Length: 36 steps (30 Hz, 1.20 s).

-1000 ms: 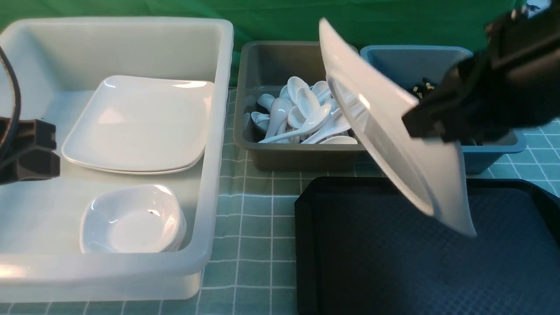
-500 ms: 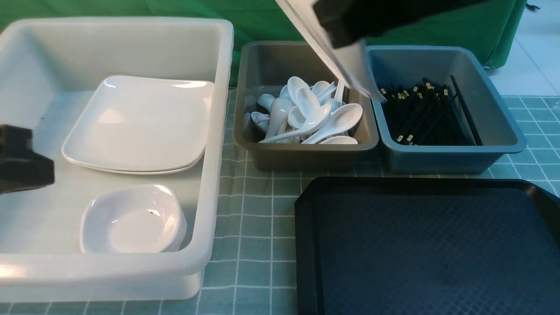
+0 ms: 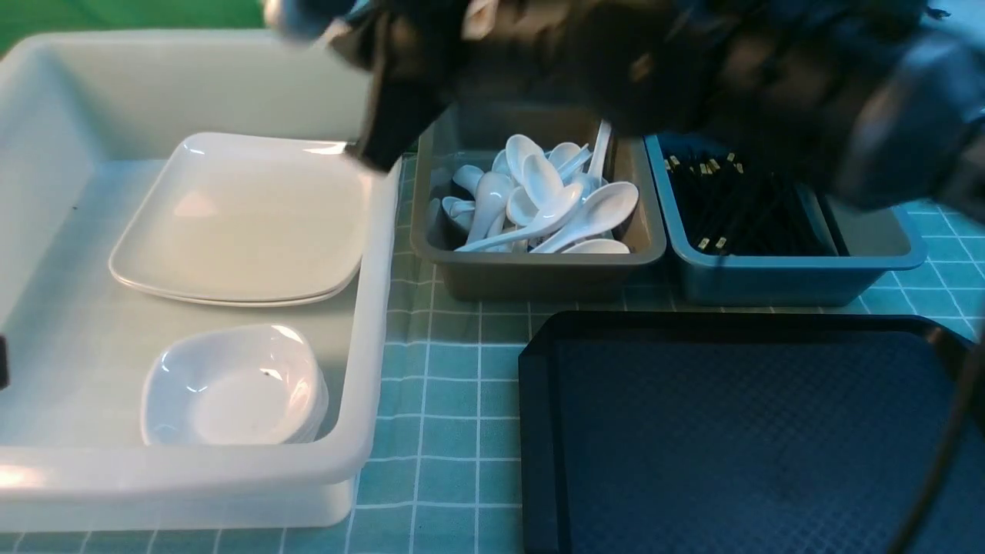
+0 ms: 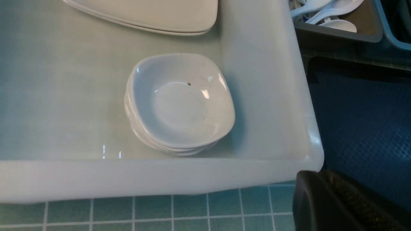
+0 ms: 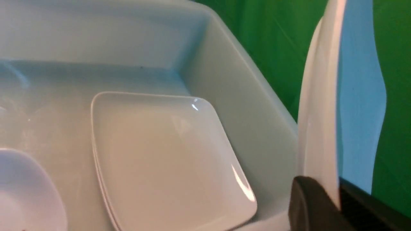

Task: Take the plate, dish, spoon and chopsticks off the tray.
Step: Use the right arm to put the plate into the large storage box on the left

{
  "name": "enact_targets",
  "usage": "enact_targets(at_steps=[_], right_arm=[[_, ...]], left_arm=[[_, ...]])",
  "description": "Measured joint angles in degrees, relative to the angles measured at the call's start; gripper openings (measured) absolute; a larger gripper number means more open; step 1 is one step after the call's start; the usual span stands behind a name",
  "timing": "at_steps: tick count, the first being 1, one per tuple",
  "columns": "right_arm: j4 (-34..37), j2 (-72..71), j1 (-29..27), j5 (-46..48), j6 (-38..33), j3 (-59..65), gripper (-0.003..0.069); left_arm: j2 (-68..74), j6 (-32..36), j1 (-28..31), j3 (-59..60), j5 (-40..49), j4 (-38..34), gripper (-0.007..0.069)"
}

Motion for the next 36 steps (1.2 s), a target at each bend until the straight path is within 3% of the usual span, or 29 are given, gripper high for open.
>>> enact_targets(at_steps=[11, 29, 36], right_arm=[[-0.09, 9.99, 5.95, -6.08, -11.76, -0.11, 0.0058], [0.02, 13.0, 6.91, -4.86, -11.69, -0.11, 0.006], [-0.05, 14.58, 6.91, -5.06, -11.68, -0.18, 0.0139]], left_arm=[[-2.36, -1.33, 0.0, 0.0, 0.26, 2.77, 0.0008], [-2.41, -1.33, 0.0, 0.0, 0.26, 3.52, 0.0008], [-2.41, -1.33, 0.0, 0.0, 0.26, 3.55, 0.0008]])
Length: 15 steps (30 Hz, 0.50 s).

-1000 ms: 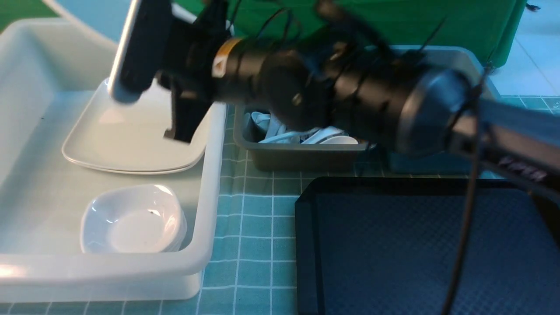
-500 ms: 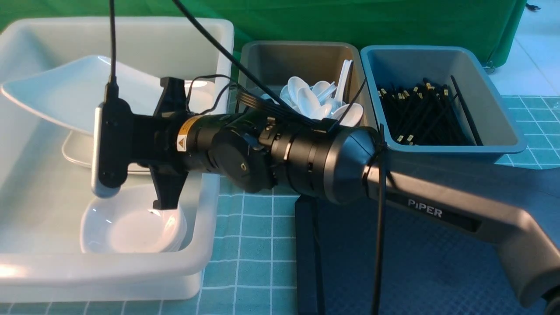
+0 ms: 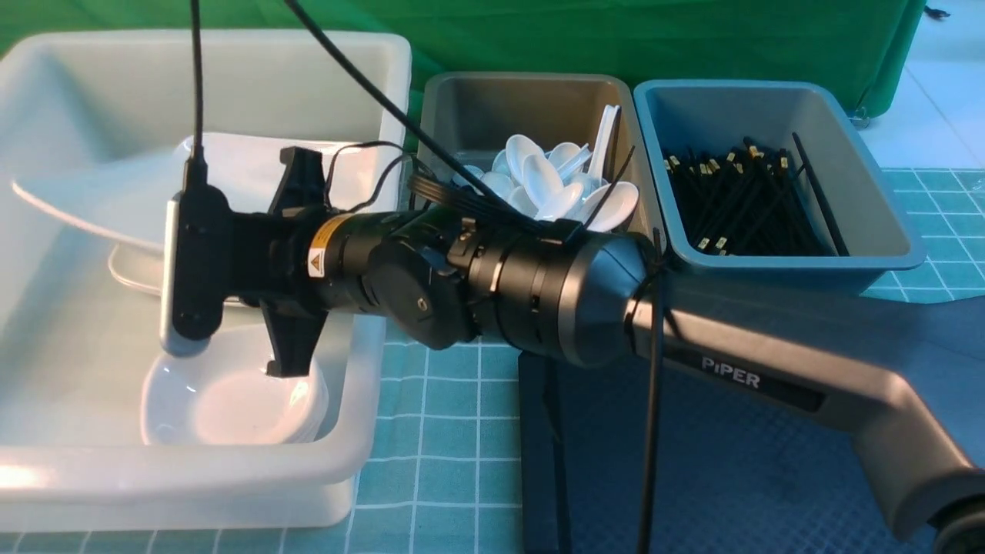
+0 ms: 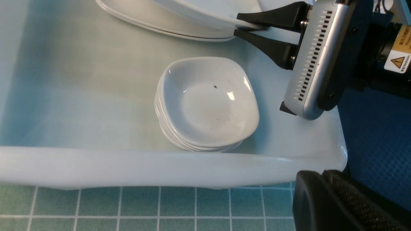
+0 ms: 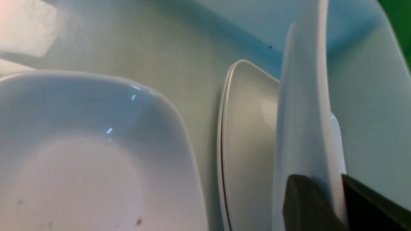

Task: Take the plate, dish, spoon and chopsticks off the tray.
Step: Use the right arm to put the plate into the large storage box on the left

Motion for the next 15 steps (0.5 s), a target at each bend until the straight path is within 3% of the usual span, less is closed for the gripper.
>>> enact_targets(at_steps=[8, 15], right_arm=[[-0.17, 0.78, 0.16, -0.2, 0.06, 0.0, 0.0181], [-0.17, 0.78, -0.61, -0.32, 6.06, 0.0, 0.037]], left_arm=[[0.0, 0.0, 0.0, 0.0, 0.0, 0.0, 0.0008], [0.0, 0.0, 0.0, 0.0, 0.0, 0.0, 0.0008]])
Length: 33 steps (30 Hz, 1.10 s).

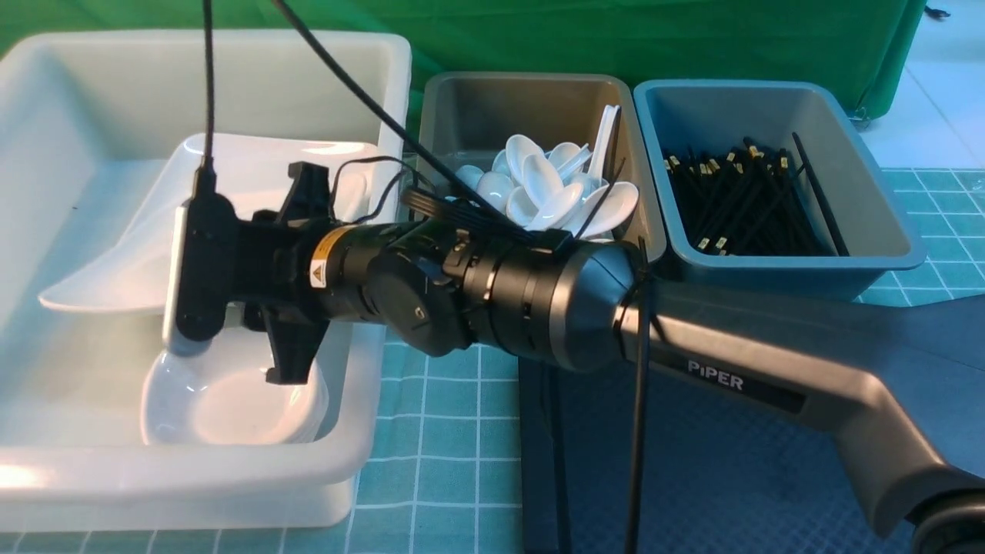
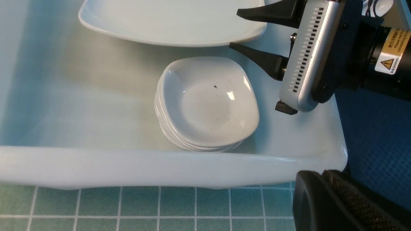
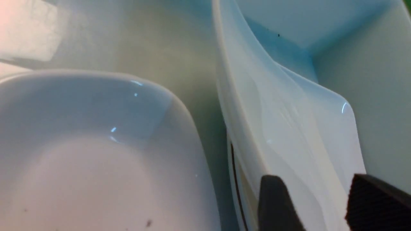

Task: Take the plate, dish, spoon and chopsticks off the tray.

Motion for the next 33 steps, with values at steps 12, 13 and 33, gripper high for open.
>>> enact_targets(at_steps=[12, 13, 33], right_arm=[[-0.05, -0.76, -2.5, 3.85, 18.76, -0.84, 0.0405], [-0.05, -1.43, -2.5, 6.92, 21.24, -1.44, 0.0384], [-3.91, -30.45, -24.34, 61.23, 38.92, -10.81, 0.0022]], left_arm=[[0.0, -0.32, 0.0, 0.0, 0.03, -0.17, 0.0008], [0.0, -0.42, 0.0, 0.0, 0.03, -0.17, 0.0008], [35.95, 2.82, 0.0, -3.95, -6.12, 2.53, 0.0008]])
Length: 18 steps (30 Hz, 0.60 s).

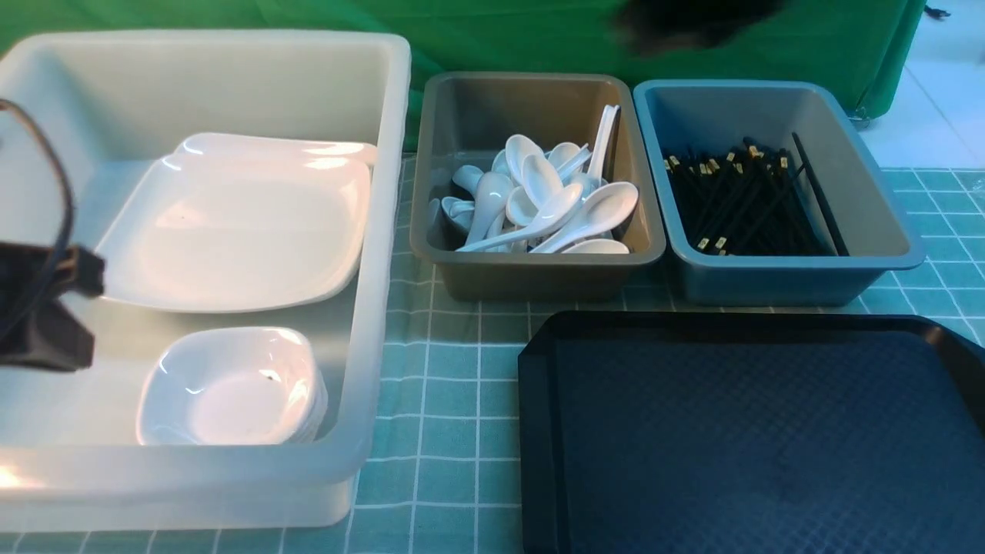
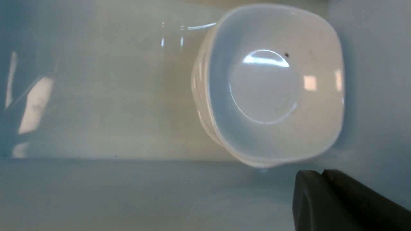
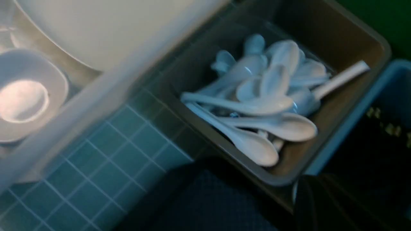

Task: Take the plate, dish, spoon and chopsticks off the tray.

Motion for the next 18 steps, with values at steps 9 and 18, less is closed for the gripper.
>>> enact_targets(at_steps=[9, 18], right_arm=[[-0.41, -10.3, -12.62, 3.14, 0.0, 5.1, 0.0022], [-0.32, -17.04, -14.57, 2.87, 0.0, 6.22, 0.0022]], left_arm=[[21.86, 0.0, 0.0, -11.09, -1.05, 1.86, 0.0008], [34.89, 0.07, 0.0, -17.52, -3.2, 3.4, 0.0008]])
